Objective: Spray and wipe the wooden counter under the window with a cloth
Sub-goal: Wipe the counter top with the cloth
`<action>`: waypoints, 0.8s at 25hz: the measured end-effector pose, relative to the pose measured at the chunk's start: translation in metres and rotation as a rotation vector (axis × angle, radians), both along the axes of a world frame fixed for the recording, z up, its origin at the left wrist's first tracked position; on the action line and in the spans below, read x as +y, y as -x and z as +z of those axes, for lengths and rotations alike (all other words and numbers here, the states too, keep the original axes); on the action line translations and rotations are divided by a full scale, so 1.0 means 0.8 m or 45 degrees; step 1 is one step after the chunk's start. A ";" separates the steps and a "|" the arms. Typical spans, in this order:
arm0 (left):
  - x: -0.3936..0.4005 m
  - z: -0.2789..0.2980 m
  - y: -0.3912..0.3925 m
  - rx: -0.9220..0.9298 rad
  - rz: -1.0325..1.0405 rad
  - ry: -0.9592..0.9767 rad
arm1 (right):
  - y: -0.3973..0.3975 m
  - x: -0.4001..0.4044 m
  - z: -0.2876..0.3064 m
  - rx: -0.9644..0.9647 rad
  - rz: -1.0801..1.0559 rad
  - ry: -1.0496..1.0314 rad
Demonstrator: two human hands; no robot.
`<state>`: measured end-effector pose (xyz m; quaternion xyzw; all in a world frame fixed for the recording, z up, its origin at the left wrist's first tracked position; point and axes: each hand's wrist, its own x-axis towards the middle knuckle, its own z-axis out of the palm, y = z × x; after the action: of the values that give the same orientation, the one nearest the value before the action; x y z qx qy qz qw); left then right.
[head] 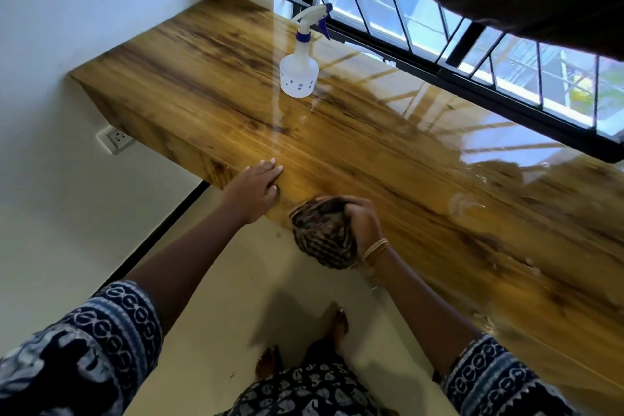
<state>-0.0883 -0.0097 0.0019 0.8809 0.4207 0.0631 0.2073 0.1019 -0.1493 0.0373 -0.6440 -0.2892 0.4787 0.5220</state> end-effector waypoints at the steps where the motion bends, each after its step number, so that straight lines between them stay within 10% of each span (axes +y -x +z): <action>1: -0.005 0.001 -0.007 -0.054 -0.013 0.019 | -0.018 -0.006 0.012 0.104 -0.150 0.010; 8: -0.018 0.000 -0.080 -0.245 -0.059 0.036 | -0.174 -0.008 0.066 -0.262 -0.765 -0.211; 16: 0.002 -0.002 -0.203 -0.304 -0.179 -0.018 | -0.182 0.005 -0.028 -1.655 0.101 0.375; 20: 0.034 -0.006 -0.234 -0.232 -0.183 -0.002 | -0.103 -0.032 -0.043 -1.902 0.709 -0.208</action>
<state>0.0992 0.0172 -0.0028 0.8997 0.3356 0.1282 0.2480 0.1844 -0.1752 0.0028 -0.6583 -0.7464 0.0110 0.0974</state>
